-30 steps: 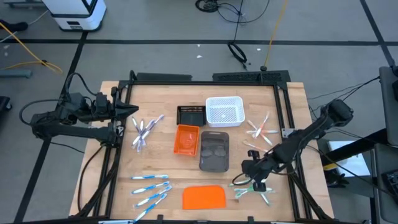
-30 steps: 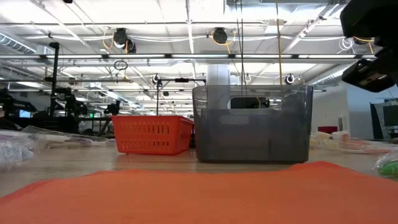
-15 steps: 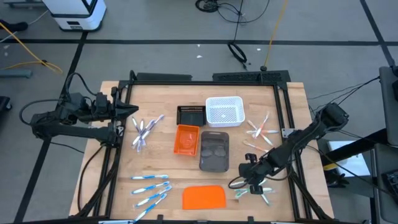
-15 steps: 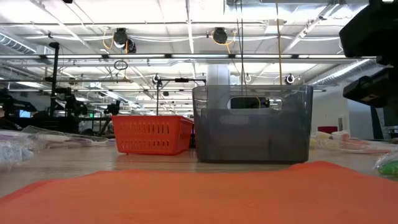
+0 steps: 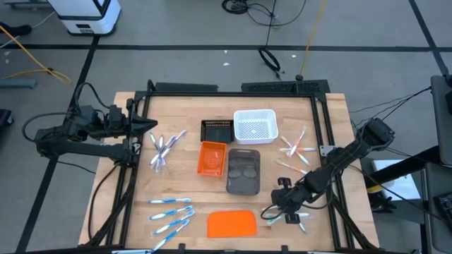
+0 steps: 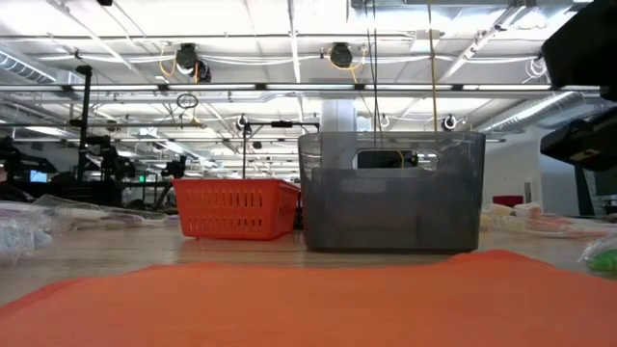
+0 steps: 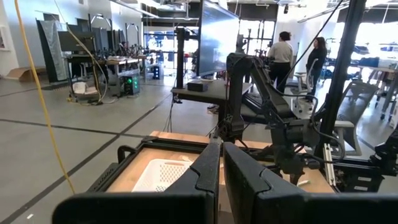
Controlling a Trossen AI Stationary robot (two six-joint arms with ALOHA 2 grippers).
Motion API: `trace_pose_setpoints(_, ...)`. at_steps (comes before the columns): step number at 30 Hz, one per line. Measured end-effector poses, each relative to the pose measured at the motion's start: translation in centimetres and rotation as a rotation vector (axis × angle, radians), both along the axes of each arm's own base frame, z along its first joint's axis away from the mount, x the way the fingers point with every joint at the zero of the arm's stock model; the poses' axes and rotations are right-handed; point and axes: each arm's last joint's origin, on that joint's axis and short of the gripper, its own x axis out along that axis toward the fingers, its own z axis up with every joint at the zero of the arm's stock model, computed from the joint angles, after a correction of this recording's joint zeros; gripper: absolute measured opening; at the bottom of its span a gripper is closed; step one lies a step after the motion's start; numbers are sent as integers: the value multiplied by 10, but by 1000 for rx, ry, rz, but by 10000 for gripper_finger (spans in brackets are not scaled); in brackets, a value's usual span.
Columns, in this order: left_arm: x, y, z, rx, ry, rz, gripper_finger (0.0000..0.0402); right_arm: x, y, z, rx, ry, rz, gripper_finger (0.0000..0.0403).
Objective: Pick & Place Toothbrushes
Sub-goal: Put the green toothbrush into the orange bin
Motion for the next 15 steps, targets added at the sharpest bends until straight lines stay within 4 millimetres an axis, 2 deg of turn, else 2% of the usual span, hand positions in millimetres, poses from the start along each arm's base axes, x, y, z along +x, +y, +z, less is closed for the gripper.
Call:
trace_pose_setpoints(5, 0, 0, 0, 0, 0, 0, 24, 1, 1, -7, -20, 19, 6, 95)
trace_pose_setpoints(15, 0, 0, 0, 0, 2, -1, 24, 2, 1, -6, -18, 12, 4, 92)
